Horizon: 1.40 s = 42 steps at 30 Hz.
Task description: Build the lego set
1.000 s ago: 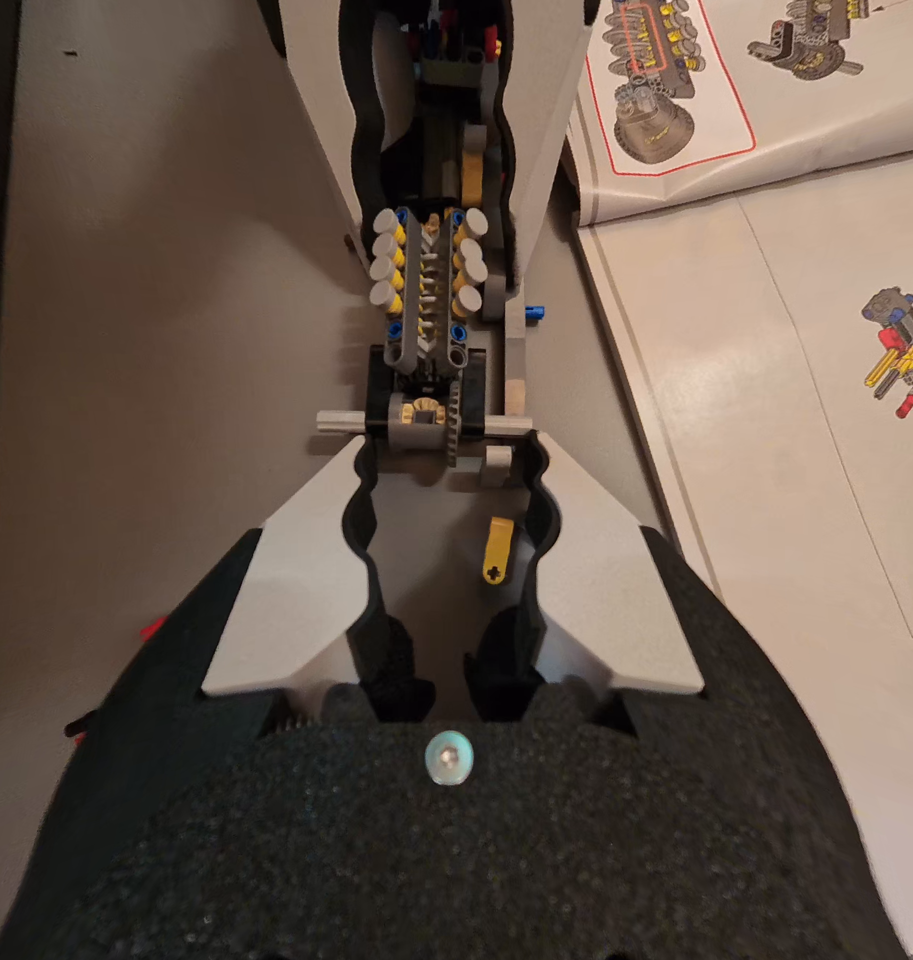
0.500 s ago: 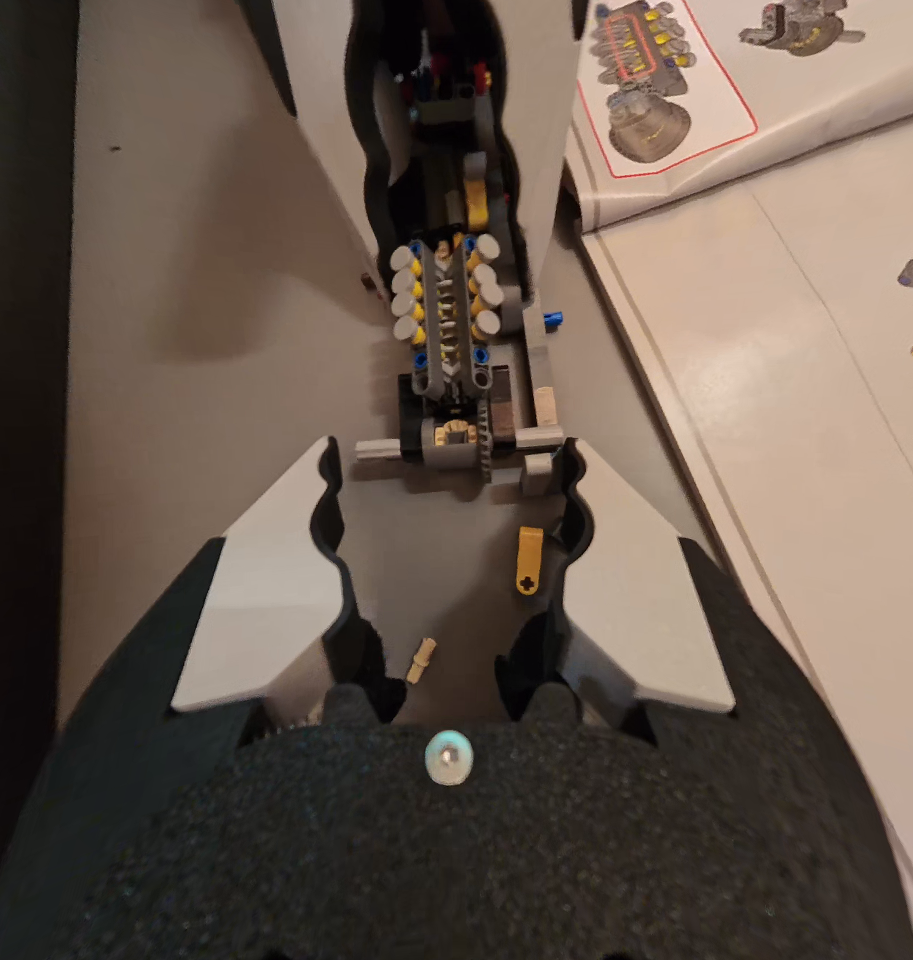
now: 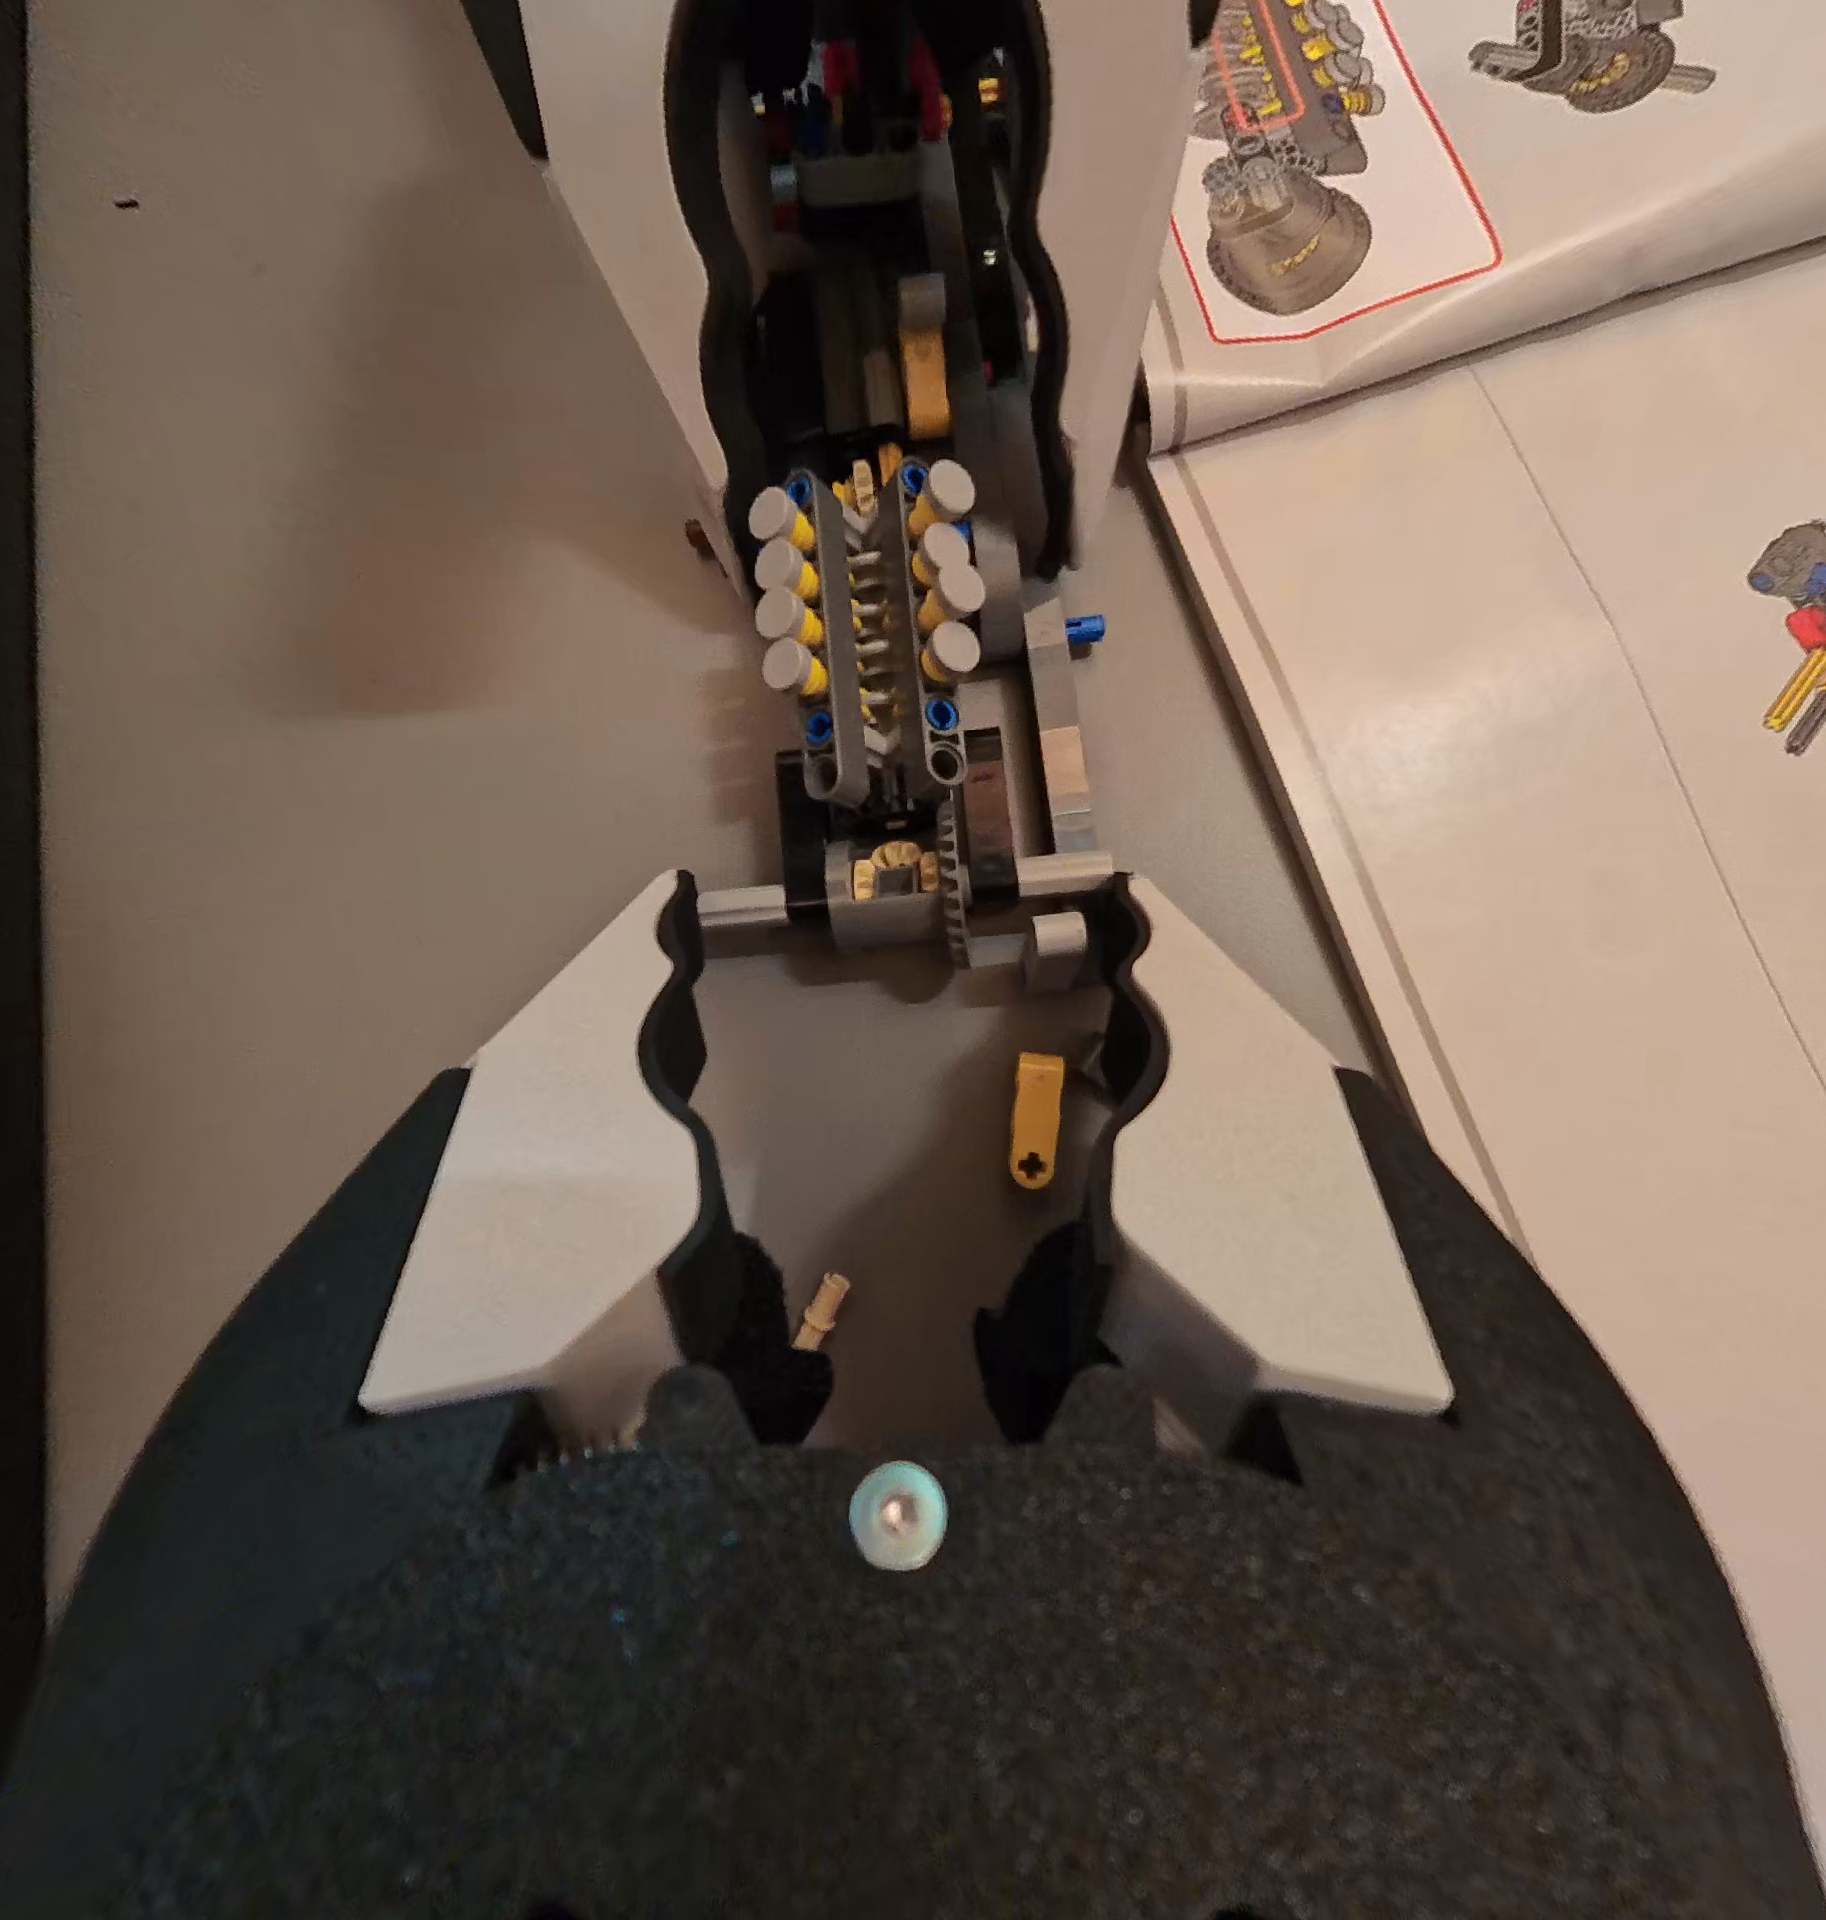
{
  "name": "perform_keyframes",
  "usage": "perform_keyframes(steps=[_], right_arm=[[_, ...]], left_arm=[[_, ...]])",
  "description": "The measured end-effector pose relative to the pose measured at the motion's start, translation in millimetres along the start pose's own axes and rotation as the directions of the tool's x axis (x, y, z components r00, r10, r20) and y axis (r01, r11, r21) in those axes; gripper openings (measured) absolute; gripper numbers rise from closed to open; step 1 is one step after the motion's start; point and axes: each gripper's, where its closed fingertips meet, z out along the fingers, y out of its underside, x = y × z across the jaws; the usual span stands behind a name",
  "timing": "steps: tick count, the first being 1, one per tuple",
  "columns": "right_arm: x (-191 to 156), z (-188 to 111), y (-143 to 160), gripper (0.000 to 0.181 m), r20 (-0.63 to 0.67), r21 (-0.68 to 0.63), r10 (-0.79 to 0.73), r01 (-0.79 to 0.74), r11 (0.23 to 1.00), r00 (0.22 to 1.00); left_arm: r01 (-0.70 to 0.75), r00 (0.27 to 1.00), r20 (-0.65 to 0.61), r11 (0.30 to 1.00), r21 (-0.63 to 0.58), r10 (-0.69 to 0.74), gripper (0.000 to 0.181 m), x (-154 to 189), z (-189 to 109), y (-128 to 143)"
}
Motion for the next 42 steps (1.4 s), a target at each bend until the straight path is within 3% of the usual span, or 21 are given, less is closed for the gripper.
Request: perform_keyframes(steps=[12,25,31,36,42], right_arm=[[0.2,-2.9,-1.1,0.077,0.070,0.005,0.034,-0.035,0.999,0.997],[0.8,-3.4,-4.4,0.077,0.104,0.038,0.093,-0.097,0.995,0.990],[0.2,-0.6,-0.9,0.077,0.036,0.006,-0.007,0.007,1.000,0.999],[-0.7,-4.1,-4.2,0.077,0.114,0.087,0.066,-0.076,0.993,0.991],[0.7,-3.0,-1.5,0.077,0.079,0.067,0.014,-0.019,0.998,0.997]], left_arm=[[-0.050,0.998,0.024,0.999,0.005,0.050,0.047,2.9,0.6,-2.5],[0.019,1.000,-0.013,1.000,0.017,-0.019,0.041,1.8,0.0,-2.5],[-0.038,0.999,0.008,0.999,0.010,0.037,0.041,2.8,0.3,-1.7],[-0.038,0.999,0.004,0.999,0.016,0.038,0.042,4.1,0.8,-3.2],[-0.039,0.999,0.018,0.999,0.012,0.039,0.042,3.6,1.7,-3.2]])
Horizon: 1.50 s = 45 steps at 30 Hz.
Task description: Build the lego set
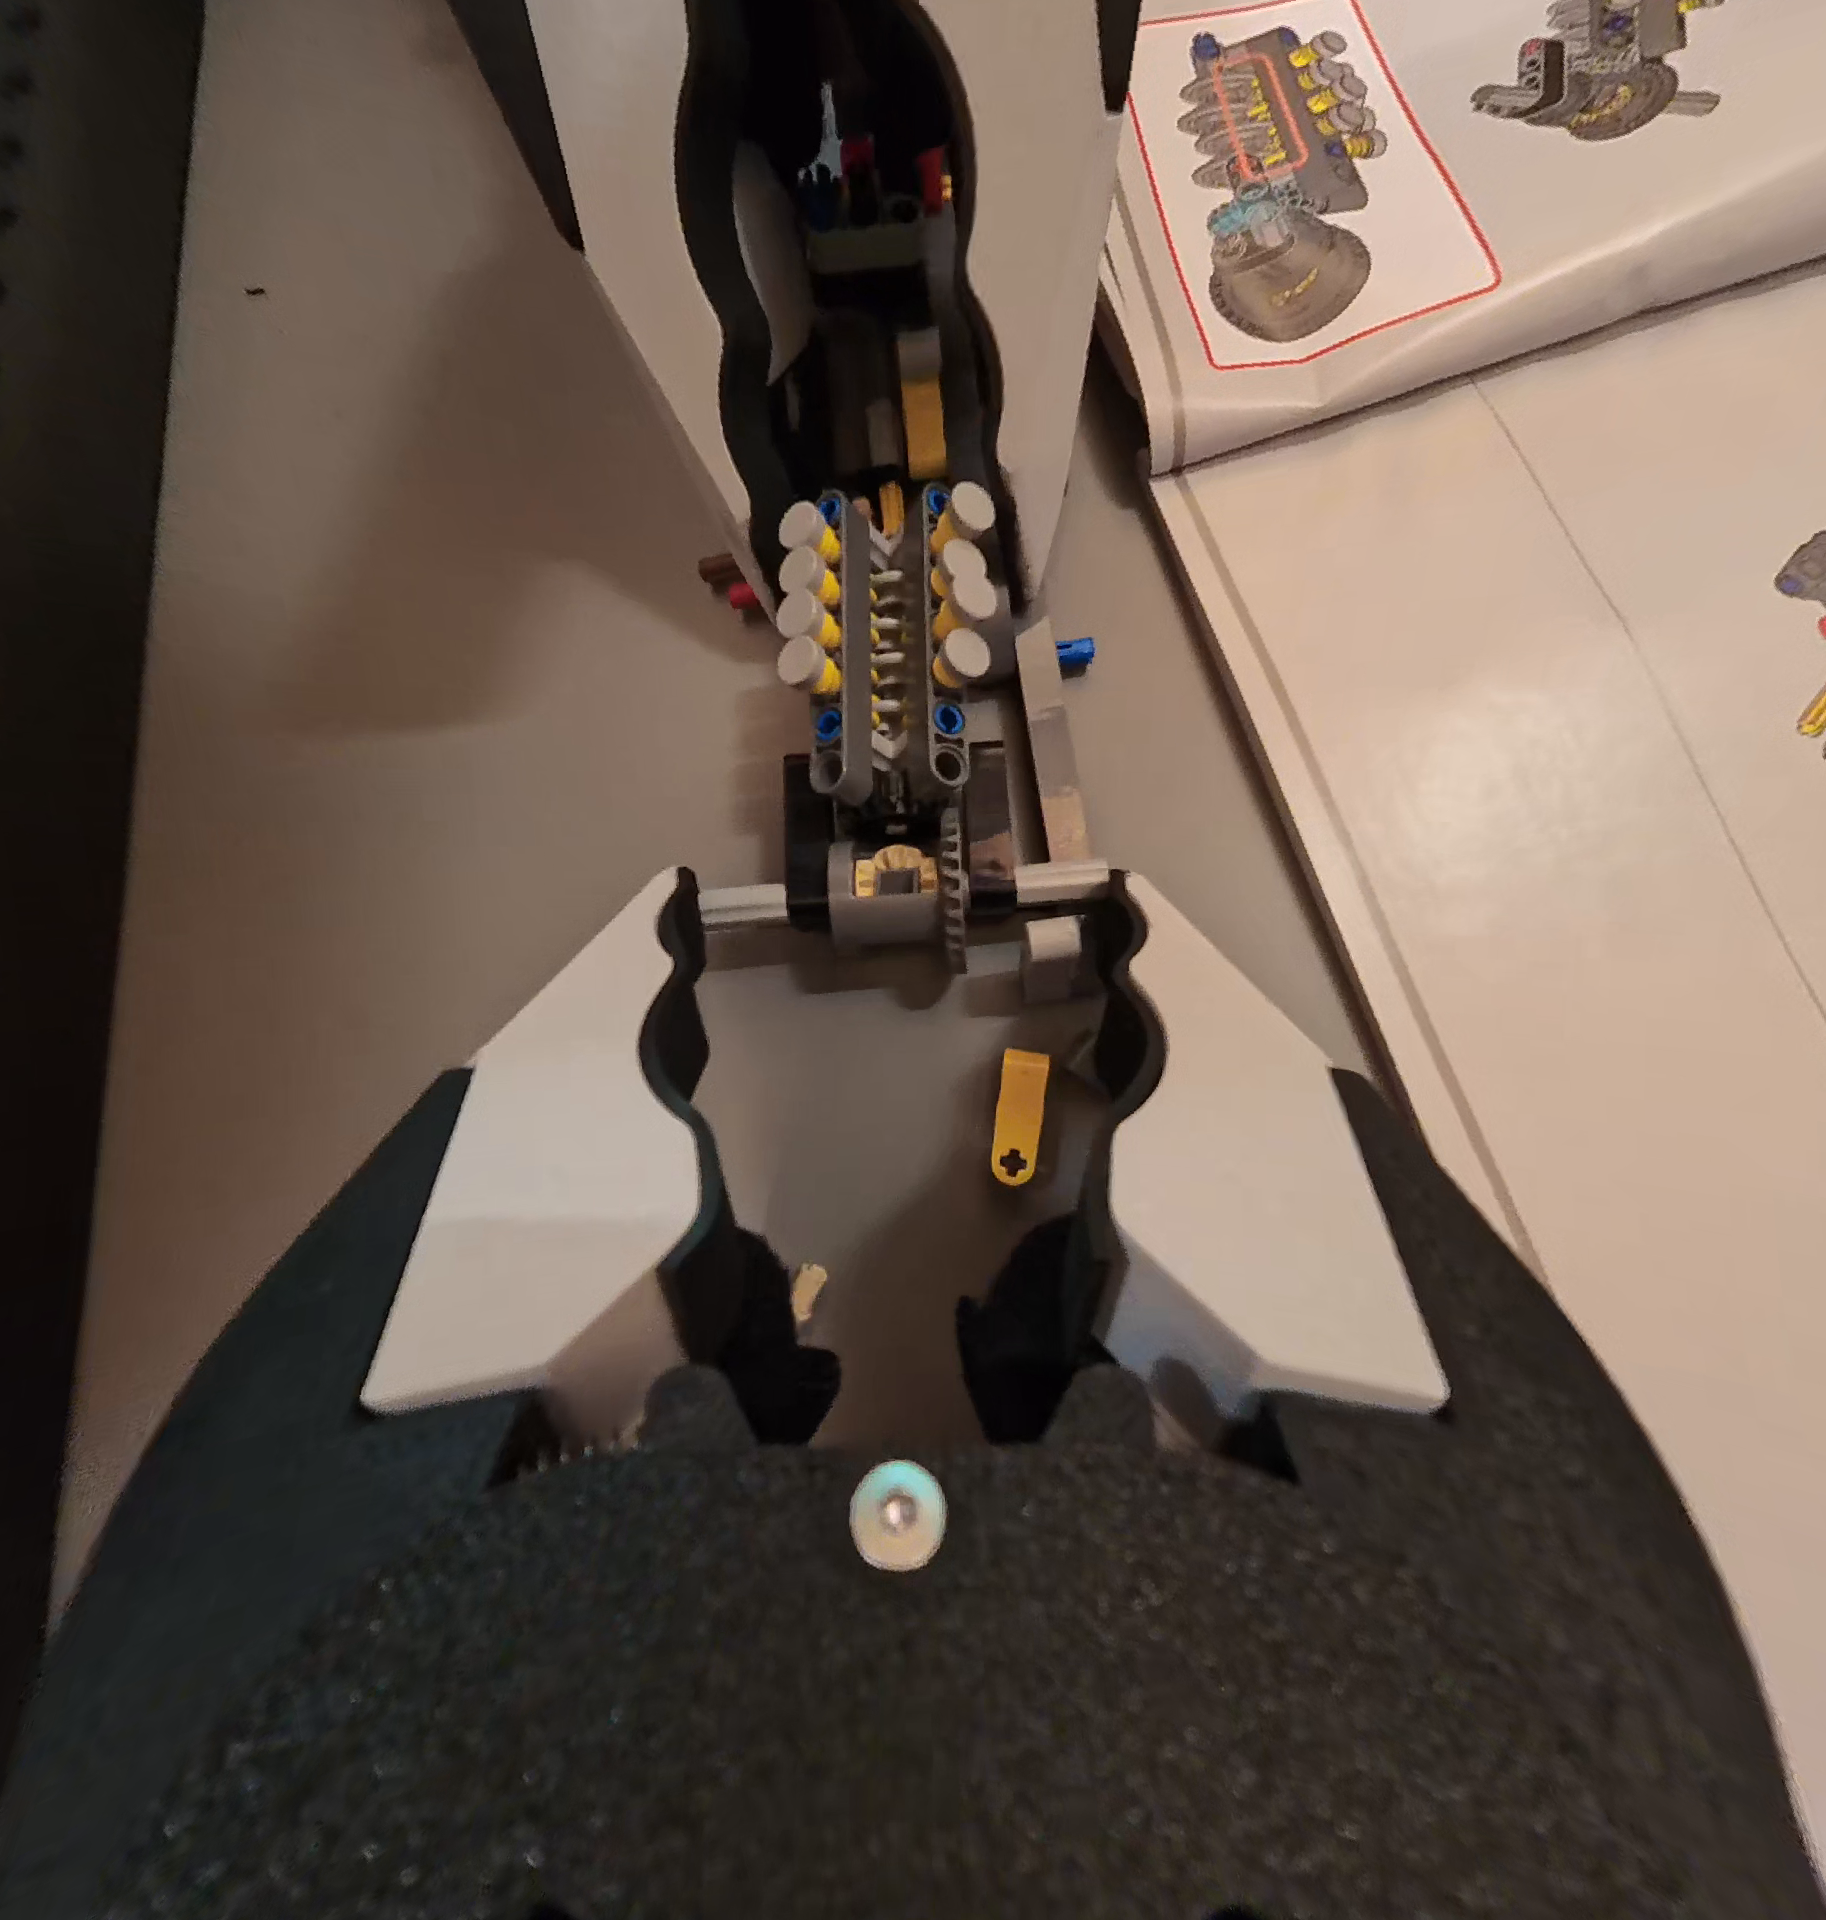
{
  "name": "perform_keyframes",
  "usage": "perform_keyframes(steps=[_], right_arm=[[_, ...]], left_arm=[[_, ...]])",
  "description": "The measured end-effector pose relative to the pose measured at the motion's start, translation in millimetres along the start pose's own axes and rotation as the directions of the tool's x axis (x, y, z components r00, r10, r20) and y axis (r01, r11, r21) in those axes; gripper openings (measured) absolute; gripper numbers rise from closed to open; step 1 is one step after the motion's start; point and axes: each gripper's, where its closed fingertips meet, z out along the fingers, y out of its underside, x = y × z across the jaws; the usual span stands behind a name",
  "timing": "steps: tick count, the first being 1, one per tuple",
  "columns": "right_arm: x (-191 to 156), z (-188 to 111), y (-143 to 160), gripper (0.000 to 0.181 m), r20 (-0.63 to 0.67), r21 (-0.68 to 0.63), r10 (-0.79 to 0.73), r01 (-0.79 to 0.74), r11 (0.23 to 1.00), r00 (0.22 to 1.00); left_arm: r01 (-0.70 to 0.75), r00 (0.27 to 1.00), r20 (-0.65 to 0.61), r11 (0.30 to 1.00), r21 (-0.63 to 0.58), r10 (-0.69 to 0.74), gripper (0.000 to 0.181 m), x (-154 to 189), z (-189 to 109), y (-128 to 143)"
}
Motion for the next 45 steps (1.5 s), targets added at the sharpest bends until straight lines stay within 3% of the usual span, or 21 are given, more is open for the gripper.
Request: perform_keyframes(steps=[7,18,21,31,40,45], right_arm=[[0,1,2,0.076,-0.017,-0.011,-0.052,0.052,0.999,0.999],[-3,-8,5,0.085,0.019,0.003,0.021,-0.021,1.000,1.000],[-2,-3,5,0.076,-0.029,-0.023,-0.027,0.027,0.999,0.999],[-1,-1,8,0.074,-0.072,-0.109,-0.073,0.065,0.992,0.995],[-3,-3,6,0.075,-0.034,-0.059,-0.041,0.039,0.998,0.999],[-4,-1,4,0.075,-0.066,-0.106,-0.059,0.052,0.993,0.996]], left_arm=[[-0.030,0.999,0.027,0.999,-0.012,0.030,0.042,1,2,-1],[-0.024,0.999,0.025,1.000,-0.011,0.024,0.042,0,1,0],[-0.027,0.999,0.033,1.000,-0.011,0.027,0.042,-1,1,0],[-0.039,0.997,0.063,0.999,-0.026,0.041,0.042,-1,2,-1],[-0.048,0.997,0.051,0.998,-0.033,0.050,0.043,-1,1,-1],[-0.100,0.995,0.027,0.995,0.002,0.100,0.071,2,-20,-27]])
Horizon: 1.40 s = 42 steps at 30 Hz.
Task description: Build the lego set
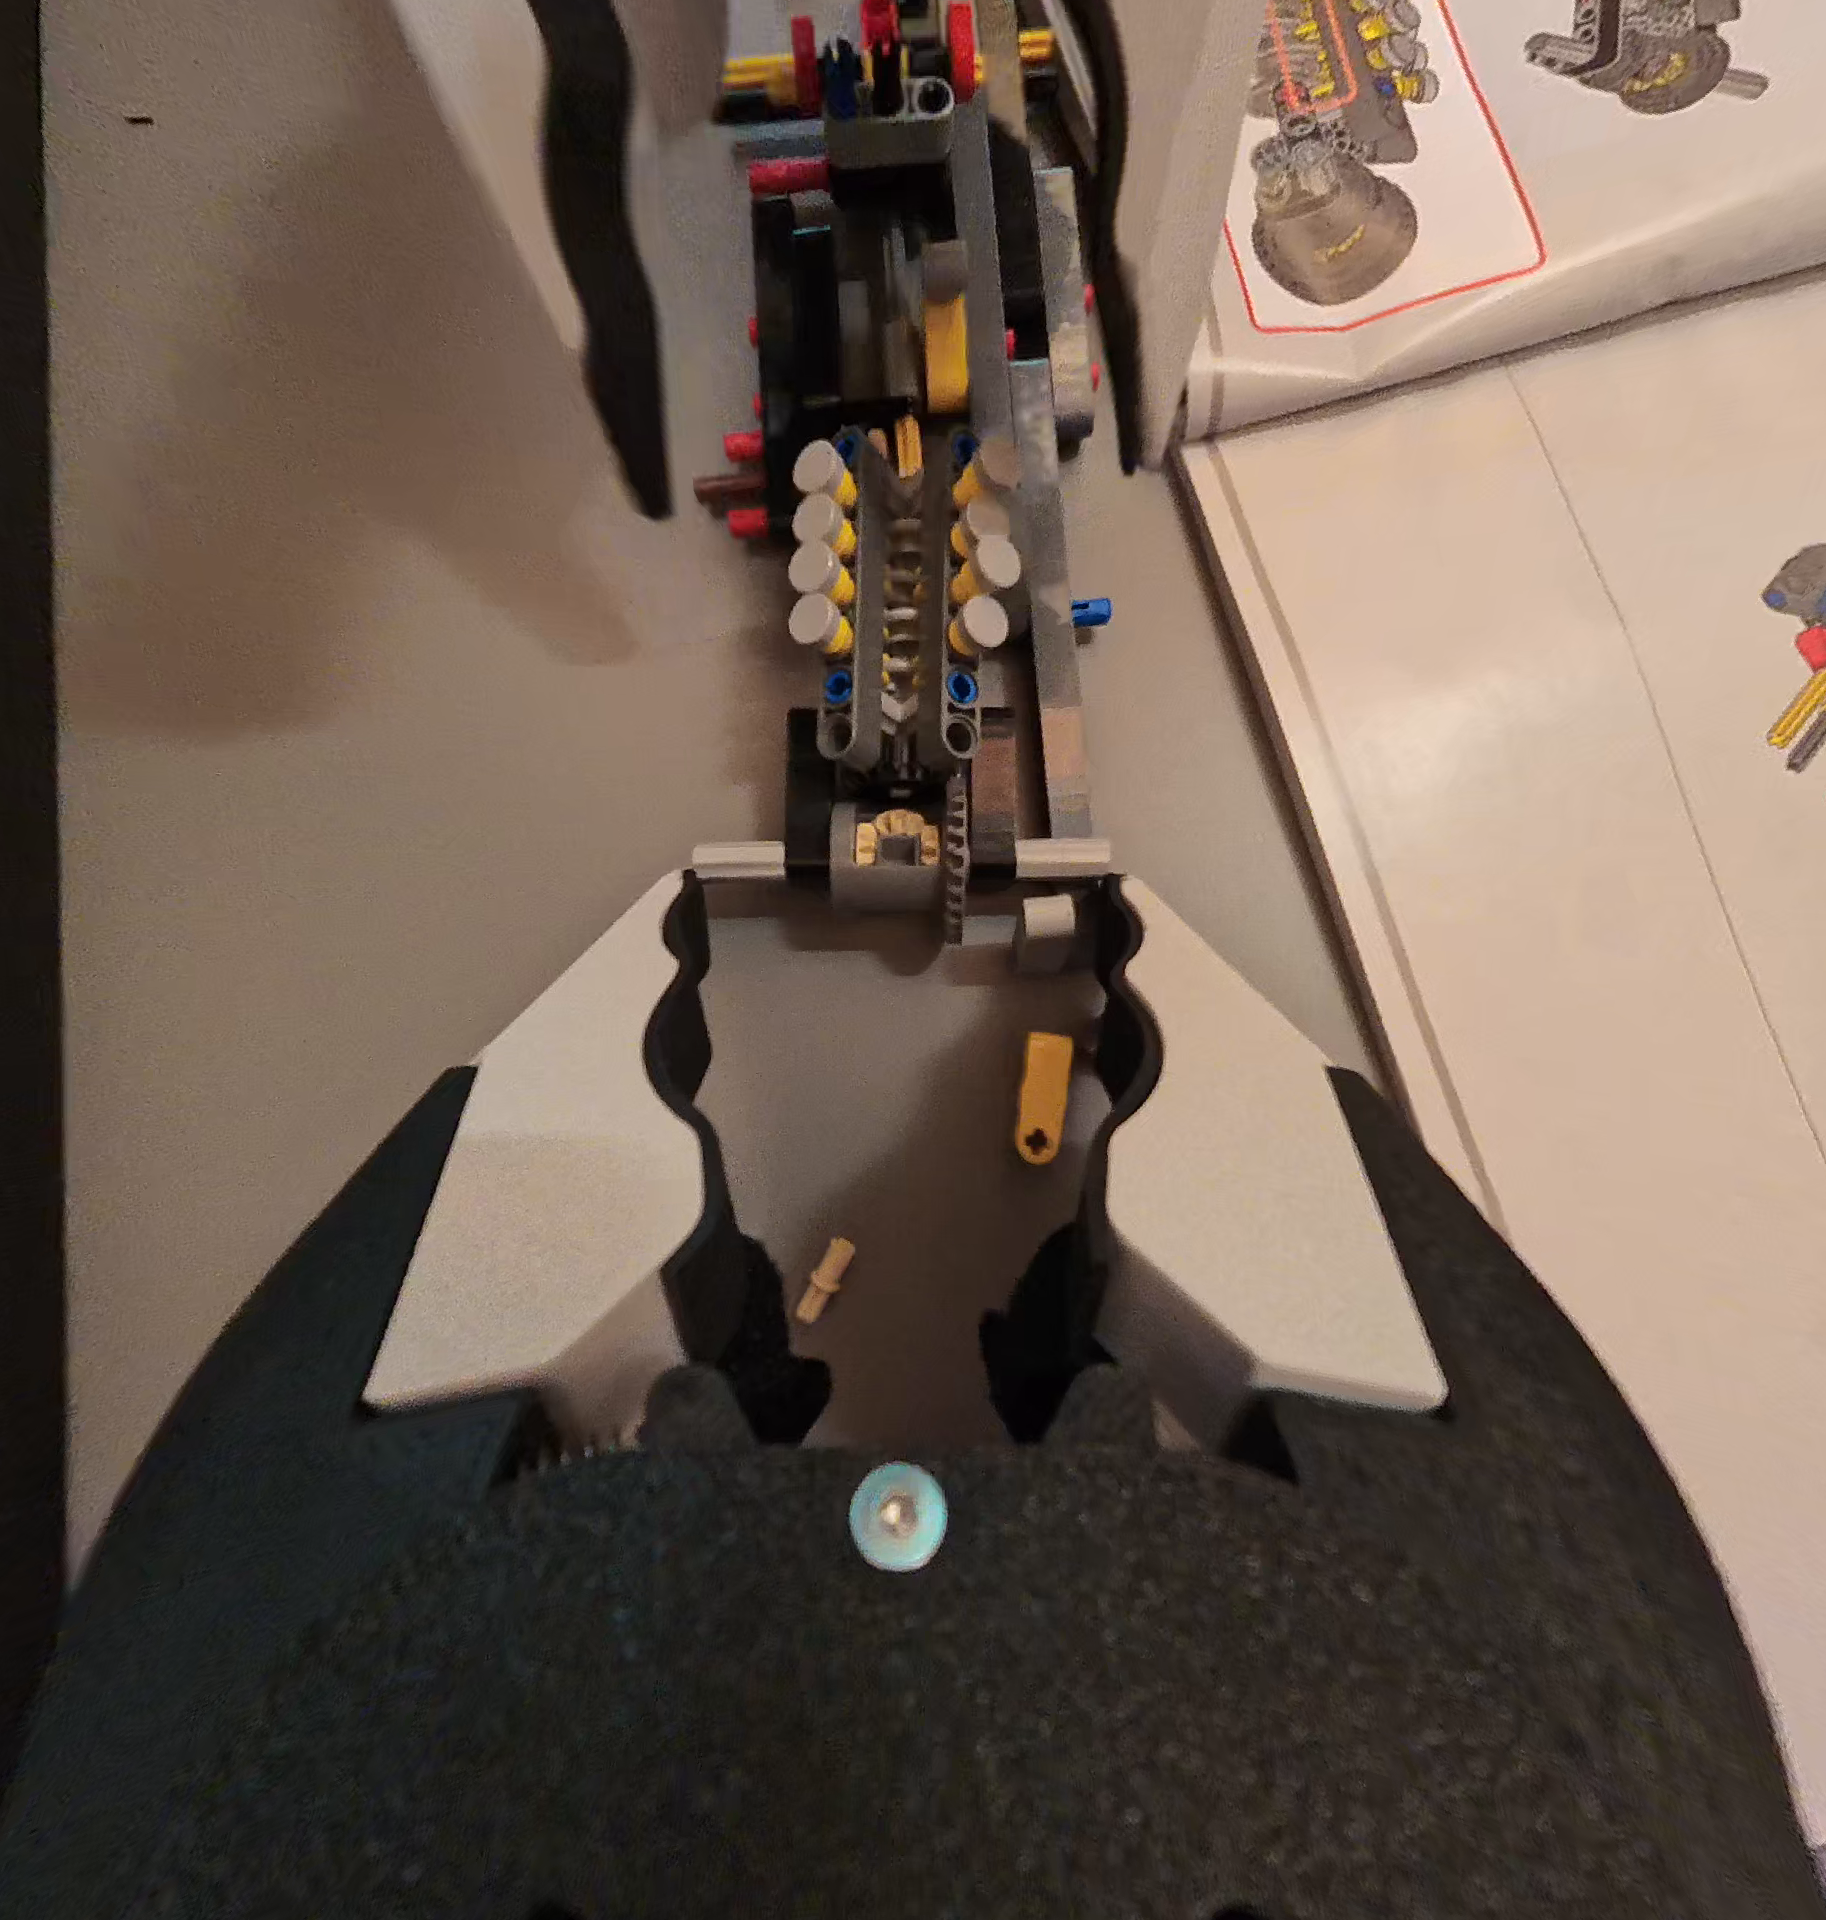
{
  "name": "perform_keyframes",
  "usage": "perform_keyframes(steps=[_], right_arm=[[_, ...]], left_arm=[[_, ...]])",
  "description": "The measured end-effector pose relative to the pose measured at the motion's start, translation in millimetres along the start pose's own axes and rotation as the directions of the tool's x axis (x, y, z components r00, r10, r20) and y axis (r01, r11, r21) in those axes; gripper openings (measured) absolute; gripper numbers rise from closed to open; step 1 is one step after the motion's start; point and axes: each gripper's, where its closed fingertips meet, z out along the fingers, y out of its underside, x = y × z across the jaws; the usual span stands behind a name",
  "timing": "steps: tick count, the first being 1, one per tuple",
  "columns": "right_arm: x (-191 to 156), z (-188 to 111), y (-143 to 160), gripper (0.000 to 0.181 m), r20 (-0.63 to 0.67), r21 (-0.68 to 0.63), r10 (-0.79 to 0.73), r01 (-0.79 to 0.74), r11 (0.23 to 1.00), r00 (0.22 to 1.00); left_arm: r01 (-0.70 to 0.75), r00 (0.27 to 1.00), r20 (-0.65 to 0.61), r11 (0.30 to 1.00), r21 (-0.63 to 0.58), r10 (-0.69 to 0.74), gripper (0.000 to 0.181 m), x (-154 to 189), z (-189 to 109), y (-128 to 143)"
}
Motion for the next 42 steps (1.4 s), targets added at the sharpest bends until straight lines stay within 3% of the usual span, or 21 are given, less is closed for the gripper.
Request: perform_keyframes(steps=[4,8,11,15,19,24,26,28,29,33,38,42], right_arm=[[-1,-10,-1,0.075,-0.002,0.015,0.014,-0.014,1.000,1.000],[-2,-20,-9,0.075,-0.044,0.035,-0.031,0.032,0.999,0.999],[-8,-29,-22,0.074,-0.066,0.077,-0.070,0.075,0.994,0.995],[-10,-34,-31,0.074,-0.098,0.103,-0.104,0.114,0.988,0.990],[-13,-48,-53,0.075,-0.158,0.223,-0.153,0.186,0.957,0.976],[-19,-102,-101,0.072,-0.164,0.550,-0.072,0.152,0.821,0.984],[-22,-114,-115,0.074,-0.115,0.655,-0.038,0.105,0.749,0.993],[-33,-117,-137,0.089,-0.064,0.757,-0.063,0.090,0.648,0.996],[-37,-117,-149,0.085,-0.032,0.788,-0.059,0.062,0.612,0.998],[-19,-87,-167,0.080,0.017,0.754,0.051,-0.046,0.656,0.999],[-25,-88,-193,0.061,-0.012,0.779,0.052,-0.024,0.626,0.999],[-30,-83,-203,0.060,0.087,0.779,0.072,-0.113,0.617,0.994]], left_arm=[[-0.059,0.998,-0.015,0.996,-0.069,0.058,0.076,1,3,-14],[-0.070,0.993,0.077,0.980,-0.187,0.086,0.073,-10,27,-13],[-0.008,0.998,0.063,0.988,-0.153,0.018,0.055,-3,29,-22],[0.031,0.989,0.149,0.990,-0.134,-0.011,0.055,-4,22,-27],[0.013,0.963,0.271,0.999,-0.044,-0.001,0.054,-8,2,-38],[0.006,0.892,0.440,0.974,0.227,-0.108,0.053,-21,-49,-62],[0.004,0.878,0.441,0.926,0.377,-0.183,0.042,-18,-74,-71],[0.004,0.873,0.404,0.834,0.552,-0.272,0.041,-15,-100,-80],[0.019,0.876,0.373,0.794,0.607,-0.306,0.041,-12,-108,-82],[0.082,0.879,0.290,0.718,0.691,-0.378,0.041,-10,-118,-77],[0.154,0.883,0.121,0.522,0.839,-0.454,0.041,-5,-131,-77],[0.278,0.890,-0.084,0.388,0.879,-0.448,0.041,3,-138,-76]])
